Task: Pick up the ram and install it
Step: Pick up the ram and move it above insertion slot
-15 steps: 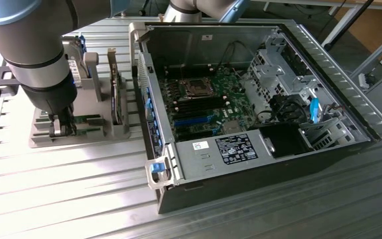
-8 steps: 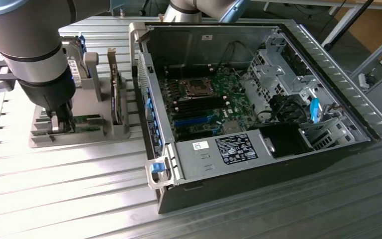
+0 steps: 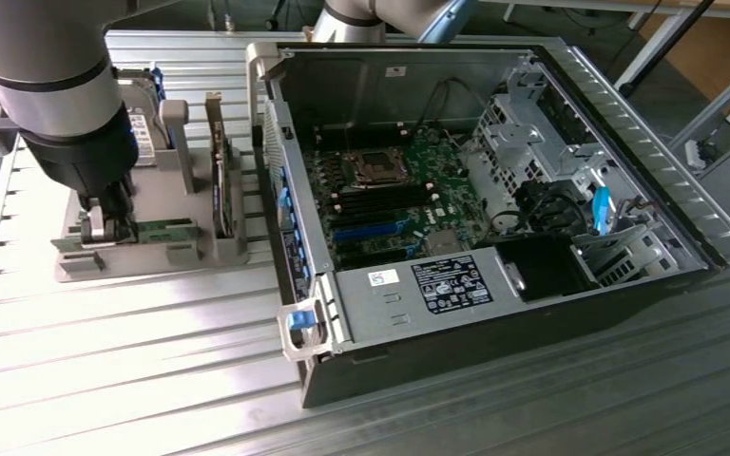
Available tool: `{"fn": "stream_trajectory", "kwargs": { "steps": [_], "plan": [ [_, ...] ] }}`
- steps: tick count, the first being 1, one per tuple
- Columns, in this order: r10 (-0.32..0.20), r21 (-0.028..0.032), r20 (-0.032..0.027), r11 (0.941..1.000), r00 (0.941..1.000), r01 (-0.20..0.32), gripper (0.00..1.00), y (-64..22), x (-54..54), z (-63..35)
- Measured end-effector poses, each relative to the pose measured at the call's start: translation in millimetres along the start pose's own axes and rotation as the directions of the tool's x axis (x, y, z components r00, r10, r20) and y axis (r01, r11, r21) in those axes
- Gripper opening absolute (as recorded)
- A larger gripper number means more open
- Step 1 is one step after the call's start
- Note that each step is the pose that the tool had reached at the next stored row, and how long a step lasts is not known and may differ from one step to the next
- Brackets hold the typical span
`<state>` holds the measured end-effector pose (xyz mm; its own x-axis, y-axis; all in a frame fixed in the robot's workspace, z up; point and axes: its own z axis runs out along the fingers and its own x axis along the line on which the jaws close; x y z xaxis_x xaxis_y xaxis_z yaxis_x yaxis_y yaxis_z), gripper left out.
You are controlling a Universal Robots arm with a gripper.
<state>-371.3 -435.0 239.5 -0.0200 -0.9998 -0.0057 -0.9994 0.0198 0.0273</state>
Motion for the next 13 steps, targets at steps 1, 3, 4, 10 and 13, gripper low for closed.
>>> {"fn": "stream_trajectory", "kwargs": {
  "steps": [1,3,4,10,13],
  "plan": [
    [0.000,0.0001,0.0000,1.0000,1.0000,0.000,0.12,0.1,0.0,-2.0],
    [0.000,0.0000,0.0000,1.0000,1.0000,0.000,0.12,0.2,0.0,-7.8],
    [0.000,0.0001,0.0000,1.0000,1.0000,0.000,0.12,0.2,0.0,-9.0],
    [0.000,0.0000,0.0000,1.0000,1.0000,0.000,0.12,0.6,-0.1,-21.5],
    [0.000,0.0000,0.0000,1.0000,1.0000,0.000,0.12,0.8,-0.1,-28.2]
  ]
}}
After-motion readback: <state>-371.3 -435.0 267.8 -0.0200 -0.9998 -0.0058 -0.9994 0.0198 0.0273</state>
